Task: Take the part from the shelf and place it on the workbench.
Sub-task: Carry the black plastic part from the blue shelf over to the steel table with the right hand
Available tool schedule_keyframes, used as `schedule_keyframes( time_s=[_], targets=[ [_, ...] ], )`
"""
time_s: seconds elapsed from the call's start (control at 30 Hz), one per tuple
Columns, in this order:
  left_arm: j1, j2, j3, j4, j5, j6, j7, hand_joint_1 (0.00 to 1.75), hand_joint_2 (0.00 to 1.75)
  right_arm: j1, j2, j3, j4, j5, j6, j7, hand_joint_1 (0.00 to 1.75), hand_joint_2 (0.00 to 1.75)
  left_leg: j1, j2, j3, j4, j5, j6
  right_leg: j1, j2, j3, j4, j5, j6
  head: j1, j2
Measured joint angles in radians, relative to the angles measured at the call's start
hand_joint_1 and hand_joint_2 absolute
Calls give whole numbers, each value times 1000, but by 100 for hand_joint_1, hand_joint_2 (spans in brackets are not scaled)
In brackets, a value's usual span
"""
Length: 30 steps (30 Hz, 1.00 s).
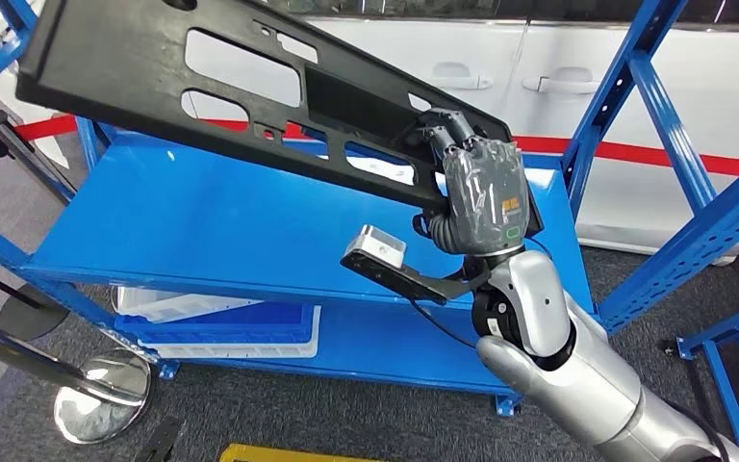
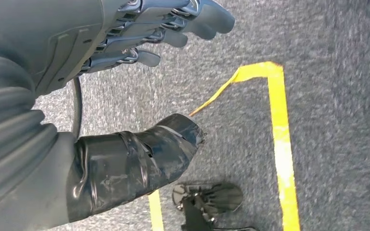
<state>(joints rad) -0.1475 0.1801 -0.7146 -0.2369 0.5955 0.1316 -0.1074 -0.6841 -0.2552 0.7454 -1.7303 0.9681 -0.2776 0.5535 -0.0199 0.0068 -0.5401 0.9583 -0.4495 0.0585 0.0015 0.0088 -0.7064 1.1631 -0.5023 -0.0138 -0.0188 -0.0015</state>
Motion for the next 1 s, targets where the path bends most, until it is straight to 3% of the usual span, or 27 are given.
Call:
schedule_keyframes(
  time_s=[0.07,0.1,0.13,0.17,0.23,0.3,0.4,0.43,0.5,0.57,0.6,0.63,0.67,0.73,0.8,0.87,0.93,1.0],
  targets=[
    [2,-1,0,0,0,-2,-1,0,175,1,-2,0,3,-12,9,0,175,175,3,1,-20,5,12,-2,-7,0,-30,114,-63,10,0,0],
    [3,-2,0,0,0,-2,-1,0,175,1,-2,0,5,-14,11,0,175,175,6,1,-32,10,16,-5,-11,0,-31,143,-69,15,0,0],
    [4,-2,0,0,0,-3,-1,0,175,2,-3,0,6,-16,12,0,175,175,10,1,-44,17,20,-8,-15,-1,-15,138,-58,21,1,0],
    [4,-2,0,0,0,-3,-1,0,175,1,-4,0,7,-18,15,0,175,175,14,1,-57,27,22,-12,-20,-1,21,95,-35,28,1,0],
    [5,-1,0,0,0,-3,-2,0,175,-1,-6,0,8,-22,23,0,175,175,21,0,-82,52,22,-24,-26,-2,105,-34,-5,39,1,0],
    [6,0,0,0,0,-3,-3,0,175,-3,-7,0,9,-29,32,1,175,175,22,-3,-98,72,23,-38,-24,1,138,-94,-5,31,1,0],
    [8,0,0,0,1,-4,-5,0,175,-5,-9,0,9,-41,37,2,175,175,25,-6,-110,81,30,-55,-18,2,127,-94,6,4,0,0],
    [9,0,0,0,1,-4,-5,0,175,-7,-10,0,9,-42,38,2,175,175,28,-7,-118,94,17,-60,-17,2,121,-95,12,-5,-1,0],
    [10,-1,0,0,1,-4,-5,0,175,-10,-10,0,9,-43,38,2,175,175,31,-7,-150,173,-50,-67,-17,0,107,-96,26,-22,-5,0],
    [10,-2,0,0,1,-4,-5,0,175,-10,-10,0,9,-43,39,2,175,175,31,-6,-191,302,-127,-70,-11,-1,90,-96,38,-31,-7,0],
    [11,-2,0,0,1,-4,-5,0,175,-10,-10,0,9,-43,39,2,175,175,31,-6,-200,346,-144,-69,-7,-1,82,-96,45,-33,-7,0],
    [11,-3,0,0,1,-4,-5,0,175,-10,-10,0,9,-43,39,2,175,175,30,-7,-193,358,-142,-65,-4,-1,73,-96,51,-34,-7,0],
    [11,-3,0,0,1,-4,-5,0,175,-10,-10,0,9,-43,39,2,175,175,28,-7,-166,332,-125,-59,-1,0,66,-96,57,-35,-7,0],
    [9,-3,0,0,1,-4,-5,0,175,-10,-10,0,9,-47,38,2,175,175,18,-7,-72,194,-82,-42,2,0,55,-96,68,-33,-7,0],
    [8,-1,0,0,1,-4,-5,0,175,-11,-11,0,9,-55,32,3,175,175,7,-7,-4,85,-65,-31,0,0,50,-97,79,-25,-7,0],
    [7,1,0,0,1,-4,-7,0,175,-9,-11,0,9,-60,11,3,175,175,0,-8,5,59,-60,-27,-4,-2,48,-103,90,-13,-8,0],
    [8,1,0,0,-4,-5,-14,0,175,-6,-12,0,9,-60,-17,-3,175,175,4,-4,7,38,-42,-19,-4,-2,44,-98,88,-3,-10,0],
    [7,0,0,0,-14,-7,-28,0,175,-4,-13,0,10,-60,-29,-13,175,175,10,1,5,19,-22,-9,-3,-2,21,-43,38,5,-8,0]
  ],
)
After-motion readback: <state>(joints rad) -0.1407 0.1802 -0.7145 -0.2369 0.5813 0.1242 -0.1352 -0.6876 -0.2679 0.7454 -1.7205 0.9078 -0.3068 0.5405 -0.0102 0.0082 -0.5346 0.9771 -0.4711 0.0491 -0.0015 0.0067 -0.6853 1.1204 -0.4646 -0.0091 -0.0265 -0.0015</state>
